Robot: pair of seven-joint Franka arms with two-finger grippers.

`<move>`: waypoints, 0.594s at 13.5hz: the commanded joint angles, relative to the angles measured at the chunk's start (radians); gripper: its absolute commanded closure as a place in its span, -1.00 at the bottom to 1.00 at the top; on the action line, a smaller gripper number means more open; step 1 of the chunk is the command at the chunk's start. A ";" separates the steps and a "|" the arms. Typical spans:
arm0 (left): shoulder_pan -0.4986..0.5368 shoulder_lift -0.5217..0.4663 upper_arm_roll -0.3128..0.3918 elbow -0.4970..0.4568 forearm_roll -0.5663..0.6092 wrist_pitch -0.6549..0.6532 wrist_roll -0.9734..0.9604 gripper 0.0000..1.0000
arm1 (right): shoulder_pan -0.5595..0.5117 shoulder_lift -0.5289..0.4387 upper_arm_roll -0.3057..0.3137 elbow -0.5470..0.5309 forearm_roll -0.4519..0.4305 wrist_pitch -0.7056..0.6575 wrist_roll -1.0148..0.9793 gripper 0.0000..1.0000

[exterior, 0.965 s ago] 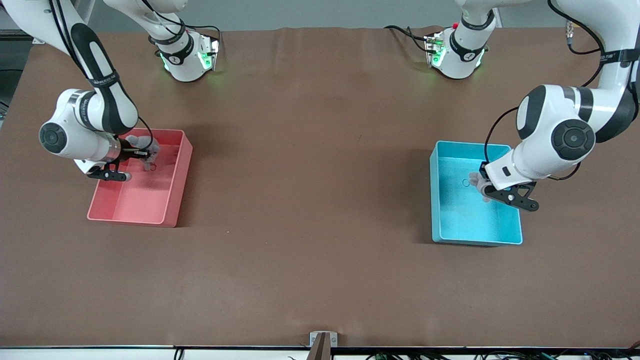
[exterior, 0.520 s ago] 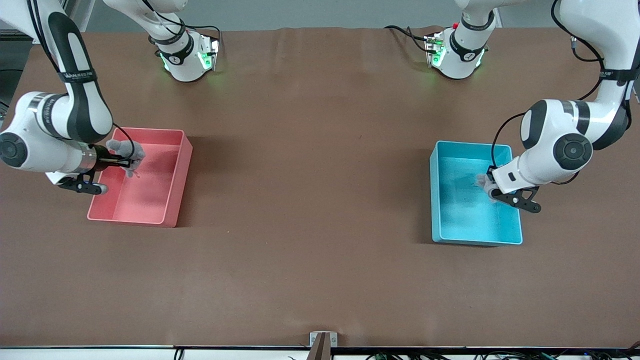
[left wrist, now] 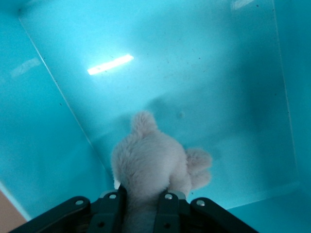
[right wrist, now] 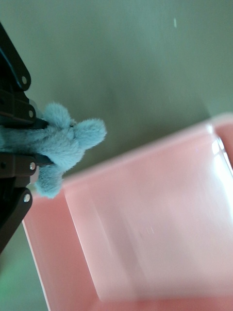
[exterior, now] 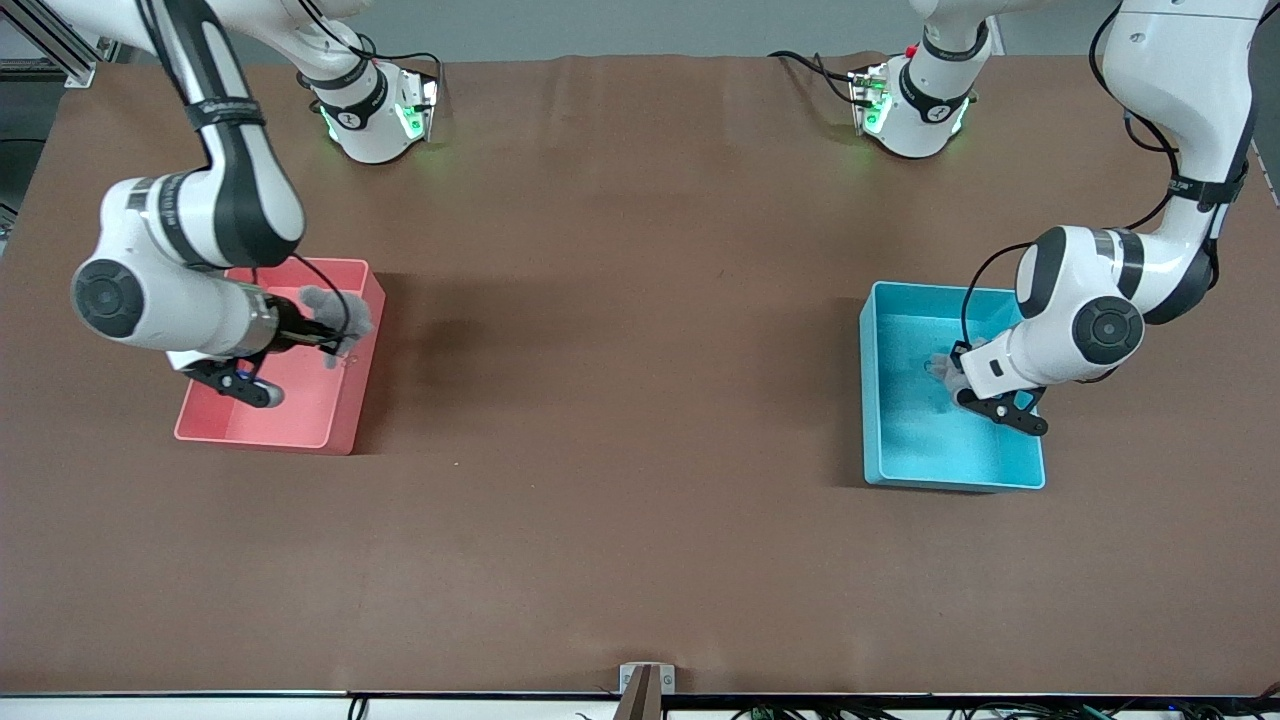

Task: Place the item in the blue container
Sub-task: 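Release the toy in the cyan box while the right gripper grasps another, then lift the second plush toy toward the table middle with the right gripper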

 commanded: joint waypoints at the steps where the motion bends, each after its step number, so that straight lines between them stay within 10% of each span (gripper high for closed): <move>1: -0.003 -0.003 -0.008 0.019 0.016 -0.004 -0.018 -0.01 | 0.098 -0.021 -0.009 0.012 0.027 0.049 0.147 0.99; 2: -0.003 -0.009 -0.011 0.020 0.018 -0.012 -0.040 -0.62 | 0.141 -0.017 -0.009 0.014 0.027 0.084 0.205 0.99; 4: -0.001 -0.042 -0.042 0.024 0.018 -0.058 -0.100 -1.00 | 0.233 -0.003 -0.010 0.043 0.027 0.127 0.340 0.99; 8: -0.001 -0.101 -0.129 0.143 0.005 -0.264 -0.188 -1.00 | 0.347 0.104 -0.010 0.148 0.024 0.175 0.540 0.99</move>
